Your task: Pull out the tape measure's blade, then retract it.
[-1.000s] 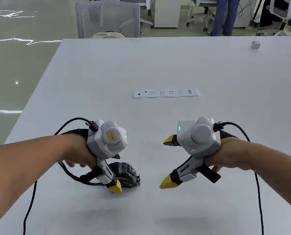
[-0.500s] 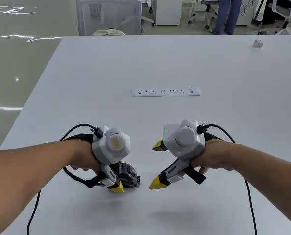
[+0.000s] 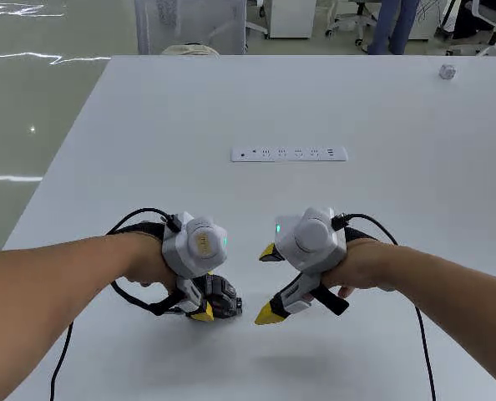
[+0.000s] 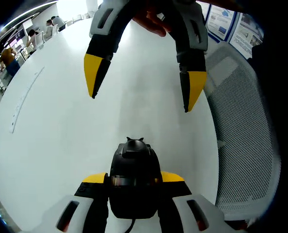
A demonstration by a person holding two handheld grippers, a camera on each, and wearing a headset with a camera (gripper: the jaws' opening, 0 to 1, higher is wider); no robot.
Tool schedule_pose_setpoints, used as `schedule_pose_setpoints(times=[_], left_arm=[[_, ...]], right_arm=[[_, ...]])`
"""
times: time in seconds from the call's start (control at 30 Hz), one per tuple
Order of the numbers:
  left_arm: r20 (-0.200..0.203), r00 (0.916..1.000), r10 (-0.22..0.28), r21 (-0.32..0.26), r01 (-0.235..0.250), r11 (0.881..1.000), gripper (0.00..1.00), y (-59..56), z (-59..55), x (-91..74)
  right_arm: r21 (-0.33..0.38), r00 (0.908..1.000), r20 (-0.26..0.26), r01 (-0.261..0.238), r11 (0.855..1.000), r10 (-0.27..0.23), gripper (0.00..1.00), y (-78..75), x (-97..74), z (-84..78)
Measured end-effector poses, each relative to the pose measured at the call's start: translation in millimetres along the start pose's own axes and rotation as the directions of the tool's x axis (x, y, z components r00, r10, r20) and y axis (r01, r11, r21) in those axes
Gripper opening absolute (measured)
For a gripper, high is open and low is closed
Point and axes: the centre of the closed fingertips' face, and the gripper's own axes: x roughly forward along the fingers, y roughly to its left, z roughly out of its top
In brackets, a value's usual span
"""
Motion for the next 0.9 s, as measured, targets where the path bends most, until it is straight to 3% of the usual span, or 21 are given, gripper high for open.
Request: schedule_pose_setpoints(times=[0.13,0.53,0.9], left_arm=[[-0.01,0.9998,0.014,0.011,-0.014,1.0,0.36,1.2,1.8,1.6],[0.061,0.9969,0.051,-0.005,-0.05,0.999,0.35,5.3,5.0,1.1],[0.073,0.9958,0.054,-0.015,-0.053,0.998,0.35,5.9,6.3,0.8]], right_arm=[[-0.006,0.9999,-0.009,-0.008,1.0,0.008,0.64,0.2,2.6,-0.1],[-0.04,0.9967,-0.07,-0.044,0.998,0.041,0.52,4.3,26.4,-4.1],[-0.04,0.9901,-0.129,-0.06,0.997,0.055,0.4,-0.2,47.6,-10.3]])
